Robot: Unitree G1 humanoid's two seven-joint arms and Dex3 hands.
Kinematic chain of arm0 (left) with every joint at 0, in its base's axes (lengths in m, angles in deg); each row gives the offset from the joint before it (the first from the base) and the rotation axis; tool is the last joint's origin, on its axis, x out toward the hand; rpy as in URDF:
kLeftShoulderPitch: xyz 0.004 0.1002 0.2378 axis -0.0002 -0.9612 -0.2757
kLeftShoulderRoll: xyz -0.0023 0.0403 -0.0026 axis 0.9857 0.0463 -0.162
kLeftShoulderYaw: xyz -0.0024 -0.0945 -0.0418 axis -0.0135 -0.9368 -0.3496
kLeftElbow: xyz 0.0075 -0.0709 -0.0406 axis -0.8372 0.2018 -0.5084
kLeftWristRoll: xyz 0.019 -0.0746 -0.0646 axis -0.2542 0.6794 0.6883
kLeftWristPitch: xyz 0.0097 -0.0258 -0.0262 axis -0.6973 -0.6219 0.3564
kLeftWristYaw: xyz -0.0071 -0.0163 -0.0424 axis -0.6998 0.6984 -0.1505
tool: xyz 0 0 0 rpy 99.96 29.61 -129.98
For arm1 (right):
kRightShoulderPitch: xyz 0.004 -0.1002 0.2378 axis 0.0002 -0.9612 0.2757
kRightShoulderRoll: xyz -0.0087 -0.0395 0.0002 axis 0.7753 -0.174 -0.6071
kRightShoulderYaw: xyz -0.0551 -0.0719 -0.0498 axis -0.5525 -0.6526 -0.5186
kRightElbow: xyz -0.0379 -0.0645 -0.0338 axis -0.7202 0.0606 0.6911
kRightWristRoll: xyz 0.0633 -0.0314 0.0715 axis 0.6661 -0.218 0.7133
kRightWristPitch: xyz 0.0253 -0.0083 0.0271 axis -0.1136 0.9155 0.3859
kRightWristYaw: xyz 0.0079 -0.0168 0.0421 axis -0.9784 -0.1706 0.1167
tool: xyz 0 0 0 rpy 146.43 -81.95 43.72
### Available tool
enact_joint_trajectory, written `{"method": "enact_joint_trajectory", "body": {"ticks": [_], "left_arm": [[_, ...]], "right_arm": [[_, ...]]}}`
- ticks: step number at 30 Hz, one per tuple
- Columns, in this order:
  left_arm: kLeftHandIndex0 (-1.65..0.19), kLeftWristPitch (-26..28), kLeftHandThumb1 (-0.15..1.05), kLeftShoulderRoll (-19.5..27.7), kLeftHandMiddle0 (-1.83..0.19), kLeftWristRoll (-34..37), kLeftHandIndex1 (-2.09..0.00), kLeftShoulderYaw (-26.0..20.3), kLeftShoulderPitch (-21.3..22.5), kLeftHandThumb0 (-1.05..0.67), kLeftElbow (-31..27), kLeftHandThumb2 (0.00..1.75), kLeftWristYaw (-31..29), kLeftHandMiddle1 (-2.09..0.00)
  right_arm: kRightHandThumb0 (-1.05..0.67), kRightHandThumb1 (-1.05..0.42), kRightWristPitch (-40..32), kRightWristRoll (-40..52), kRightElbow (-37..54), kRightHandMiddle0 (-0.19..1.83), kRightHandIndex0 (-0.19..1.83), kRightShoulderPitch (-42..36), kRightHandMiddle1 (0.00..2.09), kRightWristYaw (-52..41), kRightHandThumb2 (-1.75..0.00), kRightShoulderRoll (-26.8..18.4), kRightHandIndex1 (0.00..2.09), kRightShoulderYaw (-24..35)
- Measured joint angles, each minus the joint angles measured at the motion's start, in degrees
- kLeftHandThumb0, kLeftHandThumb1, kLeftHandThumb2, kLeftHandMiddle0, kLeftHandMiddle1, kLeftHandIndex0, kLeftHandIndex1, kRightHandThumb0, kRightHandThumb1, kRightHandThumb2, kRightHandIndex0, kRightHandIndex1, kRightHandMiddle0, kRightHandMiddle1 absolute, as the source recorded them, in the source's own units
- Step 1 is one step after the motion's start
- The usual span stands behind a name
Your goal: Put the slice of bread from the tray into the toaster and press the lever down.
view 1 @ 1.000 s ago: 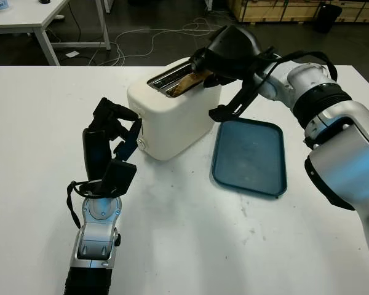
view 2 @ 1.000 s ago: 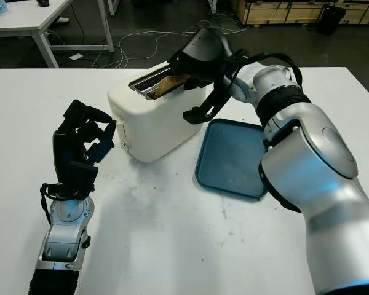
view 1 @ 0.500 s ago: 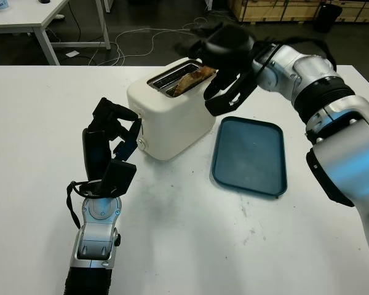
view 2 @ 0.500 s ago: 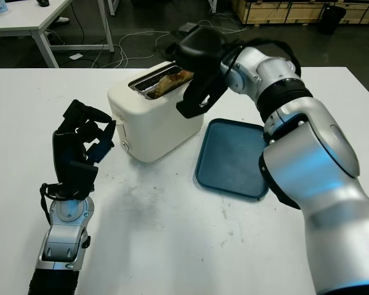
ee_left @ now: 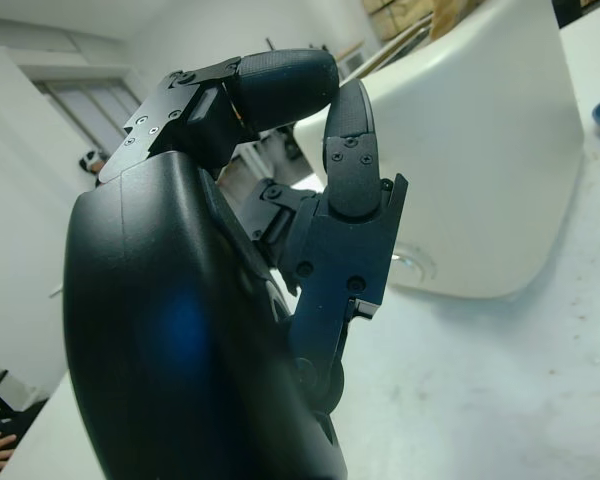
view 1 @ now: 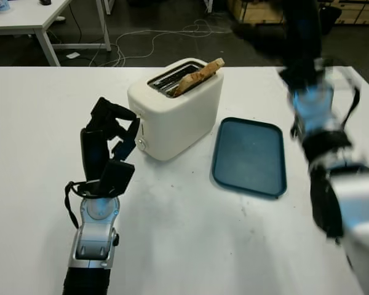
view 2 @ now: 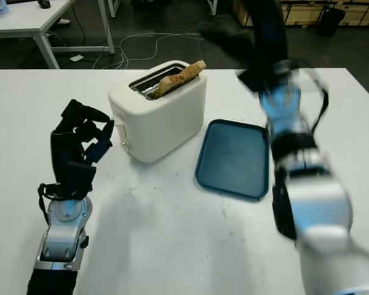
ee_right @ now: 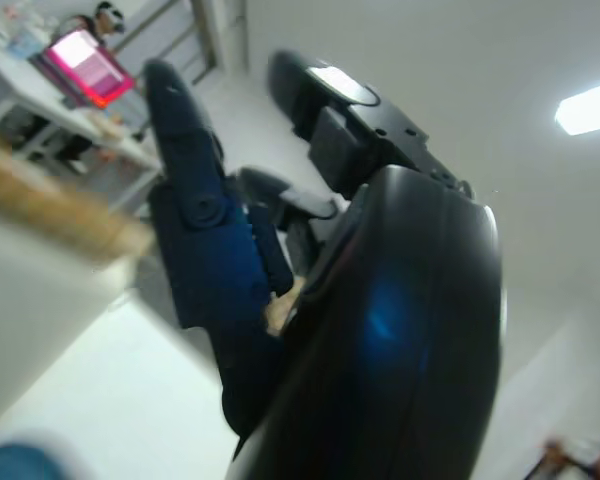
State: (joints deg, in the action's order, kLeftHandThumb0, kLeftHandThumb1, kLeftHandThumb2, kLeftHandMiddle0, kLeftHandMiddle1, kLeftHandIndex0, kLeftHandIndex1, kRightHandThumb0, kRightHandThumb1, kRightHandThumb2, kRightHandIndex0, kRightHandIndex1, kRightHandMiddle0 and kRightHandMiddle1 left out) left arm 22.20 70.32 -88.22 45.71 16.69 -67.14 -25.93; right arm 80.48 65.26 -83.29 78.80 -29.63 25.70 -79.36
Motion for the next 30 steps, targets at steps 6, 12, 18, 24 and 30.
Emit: {"method": "enact_joint_trajectory", "body": {"ticks": [6,12,18,24,30], "left_arm": [[-0.52,0.4,0.92,0.7,-0.82,0.1,-1.73,-0.6,0.0,-0.32,-0.3,0.46,-0.7,-1.75],[-0.52,1.0,0.92,1.2,-0.80,0.3,-1.71,-1.0,0.0,-0.32,-0.7,0.44,-0.9,-1.75],[-0.53,1.1,0.92,1.4,-0.79,0.5,-1.70,-1.7,-0.1,-0.32,-0.8,0.44,-0.9,-1.75],[-0.56,1.3,0.92,2.6,-0.77,-0.9,-1.58,-1.8,-0.1,-0.31,-0.6,0.41,-0.9,-1.75],[-0.87,1.3,0.92,10.1,-0.80,-4.5,-0.70,-2.6,0.3,-0.31,-0.6,0.36,-3.6,-1.74]], "right_arm": [[-0.41,-0.92,-14.5,3.5,25.1,0.73,0.77,-25.6,0.99,0.4,-0.39,5.5,1.44,0.5],[-0.39,-0.92,-21.9,1.9,38.9,0.69,0.75,-36.7,1.12,4.3,-0.38,12.4,1.52,-0.4],[-0.40,-0.92,-23.7,0.5,42.5,0.70,0.76,-38.7,1.20,5.7,-0.36,15.7,1.63,-0.6],[-0.41,-0.92,-28.8,3.8,48.0,0.69,0.79,-39.2,1.36,6.2,-0.38,18.9,1.74,0.1],[-0.44,-0.92,-30.5,4.4,47.1,0.61,0.80,-38.7,1.59,6.9,-0.42,20.6,1.75,0.8]]}}
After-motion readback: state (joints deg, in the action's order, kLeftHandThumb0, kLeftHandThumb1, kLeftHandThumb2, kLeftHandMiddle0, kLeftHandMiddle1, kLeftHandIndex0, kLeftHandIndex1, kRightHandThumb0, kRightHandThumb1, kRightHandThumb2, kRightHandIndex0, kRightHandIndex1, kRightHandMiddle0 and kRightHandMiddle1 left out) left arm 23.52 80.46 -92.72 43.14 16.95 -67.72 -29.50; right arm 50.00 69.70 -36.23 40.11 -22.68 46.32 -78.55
